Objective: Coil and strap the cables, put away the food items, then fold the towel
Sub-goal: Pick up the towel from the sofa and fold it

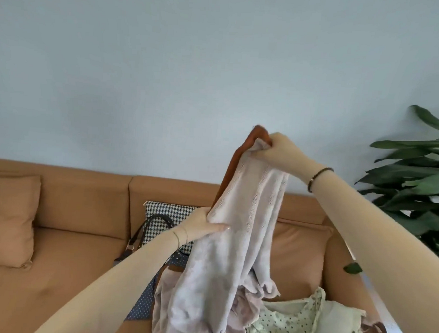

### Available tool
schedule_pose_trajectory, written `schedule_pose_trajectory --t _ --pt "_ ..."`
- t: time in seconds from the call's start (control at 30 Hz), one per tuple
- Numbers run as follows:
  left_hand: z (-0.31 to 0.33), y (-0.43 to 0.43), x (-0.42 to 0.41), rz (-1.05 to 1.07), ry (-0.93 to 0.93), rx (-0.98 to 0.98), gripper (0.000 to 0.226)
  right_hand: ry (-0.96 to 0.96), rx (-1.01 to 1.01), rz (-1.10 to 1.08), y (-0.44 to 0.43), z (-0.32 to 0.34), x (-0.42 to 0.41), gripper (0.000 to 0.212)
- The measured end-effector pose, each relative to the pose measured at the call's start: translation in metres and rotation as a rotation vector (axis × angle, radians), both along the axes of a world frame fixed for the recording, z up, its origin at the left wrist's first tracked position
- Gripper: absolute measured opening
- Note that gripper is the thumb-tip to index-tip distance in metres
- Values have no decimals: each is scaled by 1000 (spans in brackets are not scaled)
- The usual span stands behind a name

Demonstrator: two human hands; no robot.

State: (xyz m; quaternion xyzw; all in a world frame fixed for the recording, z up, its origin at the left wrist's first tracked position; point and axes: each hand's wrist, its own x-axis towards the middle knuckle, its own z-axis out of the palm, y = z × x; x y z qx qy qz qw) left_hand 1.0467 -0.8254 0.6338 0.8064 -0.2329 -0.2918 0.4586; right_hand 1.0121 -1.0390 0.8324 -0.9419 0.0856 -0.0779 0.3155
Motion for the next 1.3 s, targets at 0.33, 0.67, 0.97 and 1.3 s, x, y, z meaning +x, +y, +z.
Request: schedule_pose_trajectory --t 0.33,0.67,0.97,1.3 --pt "5 26 30 -258 -232 490 73 -164 -156 -294 -54 2 -22 29" --pt "98 -10 23 -203 -345 40 19 390 105 35 16 -65 -23 31" --pt "-3 46 28 -144 -70 250 51 -111 80 -506 -68 -4 -17 25" --pt "62 17 22 -179 -298 85 28 355 -74 226 13 -51 -27 72"
